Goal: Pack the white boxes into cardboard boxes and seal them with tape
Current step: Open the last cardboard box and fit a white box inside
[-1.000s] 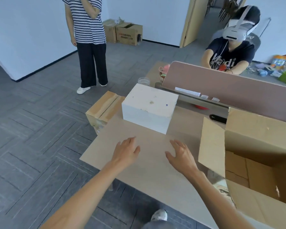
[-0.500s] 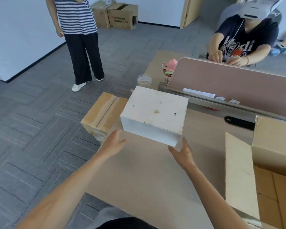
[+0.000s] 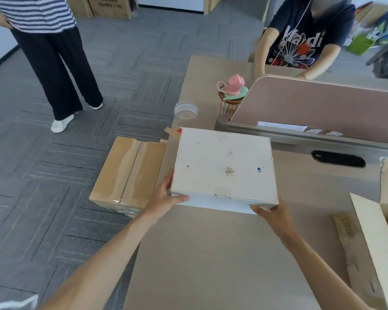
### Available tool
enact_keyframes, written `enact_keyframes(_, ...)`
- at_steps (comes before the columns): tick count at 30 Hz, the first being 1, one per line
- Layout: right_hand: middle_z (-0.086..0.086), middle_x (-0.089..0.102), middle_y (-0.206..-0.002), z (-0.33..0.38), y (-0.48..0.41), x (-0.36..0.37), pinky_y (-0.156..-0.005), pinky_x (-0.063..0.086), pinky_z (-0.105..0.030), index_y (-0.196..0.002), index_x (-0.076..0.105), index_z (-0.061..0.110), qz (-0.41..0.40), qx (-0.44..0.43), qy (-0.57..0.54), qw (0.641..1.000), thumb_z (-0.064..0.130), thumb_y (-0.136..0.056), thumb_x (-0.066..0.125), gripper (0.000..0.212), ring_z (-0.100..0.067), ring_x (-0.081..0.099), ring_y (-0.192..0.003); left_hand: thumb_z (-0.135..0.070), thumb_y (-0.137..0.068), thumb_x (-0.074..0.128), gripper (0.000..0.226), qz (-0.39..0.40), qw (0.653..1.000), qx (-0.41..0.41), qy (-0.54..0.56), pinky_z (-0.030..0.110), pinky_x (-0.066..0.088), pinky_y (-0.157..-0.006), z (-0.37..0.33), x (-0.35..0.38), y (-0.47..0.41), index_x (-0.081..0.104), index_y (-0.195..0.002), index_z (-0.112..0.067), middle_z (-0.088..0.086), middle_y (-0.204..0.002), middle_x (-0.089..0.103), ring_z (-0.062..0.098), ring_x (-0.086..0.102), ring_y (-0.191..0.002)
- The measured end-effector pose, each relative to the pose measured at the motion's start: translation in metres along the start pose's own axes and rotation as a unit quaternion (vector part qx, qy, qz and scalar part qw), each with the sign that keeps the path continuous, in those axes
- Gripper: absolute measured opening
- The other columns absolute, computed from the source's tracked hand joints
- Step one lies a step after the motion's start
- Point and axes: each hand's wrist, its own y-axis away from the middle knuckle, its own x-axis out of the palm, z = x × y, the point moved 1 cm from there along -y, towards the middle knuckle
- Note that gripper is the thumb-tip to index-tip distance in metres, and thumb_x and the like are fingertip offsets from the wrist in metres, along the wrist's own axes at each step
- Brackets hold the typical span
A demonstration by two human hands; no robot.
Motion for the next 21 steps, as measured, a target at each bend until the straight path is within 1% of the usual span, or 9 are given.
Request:
enact_keyframes(2,0.013,0.070,-0.113,-0.004,0.001,0.001,-0.068,0.049,-0.007,-0.126,0.059,0.024,-0.001,0.001,-0.021,1.000,0.002,-0.081,0.076,0.052,0.009,0.065,-0.091,-0.008,-0.076,0.080,0.076,0.008,1.000,-0.001,0.020,0.006,0.042,-0.080,-0.002,0.005,-0.001,0.044,-0.131,-0.046,-0.035,-0.118,0.059,-0.017,0.051,-0.108)
enact_keyframes(4,0.014,0.071,-0.111,-0.006,0.004,-0.001,-0.070,0.050,-0.010,-0.124,0.061,0.025,-0.010,-0.003,-0.046,0.999,0.003,-0.082,0.075,0.049,0.006,0.065,-0.095,-0.012,-0.077,0.080,0.075,0.014,1.000,-0.008,0.022,0.013,0.041,-0.086,-0.002,0.006,-0.001,0.044,-0.131,-0.049,-0.032,-0.121,0.059,-0.014,0.051,-0.112)
enact_keyframes(7,0.020,0.073,-0.103,-0.003,0.015,-0.006,-0.073,0.047,-0.015,-0.115,0.065,0.029,-0.004,-0.014,-0.069,0.998,0.010,-0.085,0.075,0.038,0.007,0.065,-0.094,-0.019,-0.073,0.083,0.075,0.004,0.999,-0.018,0.036,0.031,0.040,-0.102,-0.013,0.006,0.006,0.046,-0.135,-0.042,-0.020,-0.130,0.059,0.003,0.049,-0.125)
enact_keyframes(9,0.017,0.074,-0.101,-0.002,0.022,-0.011,-0.073,0.048,-0.016,-0.113,0.067,0.027,0.006,-0.019,-0.090,0.996,0.013,-0.085,0.075,0.032,0.003,0.066,-0.093,-0.017,-0.075,0.082,0.067,-0.025,0.998,-0.032,0.043,0.032,0.040,-0.101,-0.029,0.007,0.016,0.050,-0.131,-0.032,-0.015,-0.125,0.062,0.009,0.051,-0.122)
enact_keyframes(10,0.013,0.075,-0.098,-0.001,0.026,-0.013,-0.071,0.049,-0.015,-0.110,0.069,0.023,0.008,-0.021,-0.102,0.994,0.013,-0.085,0.076,0.028,0.000,0.067,-0.091,-0.014,-0.076,0.081,0.063,-0.034,0.998,-0.031,0.043,0.030,0.042,-0.099,-0.038,0.007,0.023,0.051,-0.129,-0.032,-0.015,-0.123,0.062,0.009,0.052,-0.120)
enact_keyframes(13,0.001,0.075,-0.091,0.012,0.035,-0.023,-0.068,0.051,-0.020,-0.098,0.071,0.016,0.010,-0.050,-0.134,0.990,0.010,-0.083,0.076,0.017,-0.013,0.065,-0.082,-0.013,-0.074,0.082,0.064,-0.058,0.998,-0.004,0.035,0.028,0.044,-0.096,-0.071,0.005,0.048,0.050,-0.119,-0.046,-0.017,-0.119,0.064,0.006,0.053,-0.116)
enact_keyframes(15,0.000,0.075,-0.093,0.029,0.040,-0.030,-0.070,0.051,-0.022,-0.101,0.070,0.016,0.030,-0.085,-0.144,0.985,0.008,-0.083,0.076,0.020,-0.013,0.065,-0.083,-0.011,-0.074,0.082,0.070,-0.090,0.995,0.019,0.037,0.032,0.043,-0.101,-0.087,0.004,0.072,0.049,-0.124,-0.046,-0.020,-0.120,0.064,0.003,0.054,-0.117)
enact_keyframes(19,0.004,0.074,-0.104,0.069,0.051,-0.050,-0.083,0.053,-0.033,-0.110,0.067,0.020,0.075,-0.161,-0.160,0.971,0.006,-0.084,0.074,0.030,-0.015,0.066,-0.096,0.000,-0.077,0.076,0.071,-0.164,0.982,0.079,0.055,0.022,0.049,-0.090,-0.112,0.013,0.130,0.050,-0.118,-0.052,-0.022,-0.113,0.066,0.000,0.057,-0.112)
enact_keyframes(21,0.010,0.072,-0.113,0.088,0.064,-0.058,-0.094,0.050,-0.036,-0.122,0.064,0.024,0.092,-0.202,-0.159,0.962,0.008,-0.085,0.074,0.042,-0.012,0.065,-0.107,0.000,-0.075,0.077,0.078,-0.207,0.971,0.103,0.066,0.023,0.051,-0.088,-0.115,0.017,0.159,0.048,-0.121,-0.056,-0.022,-0.115,0.066,0.000,0.058,-0.111)
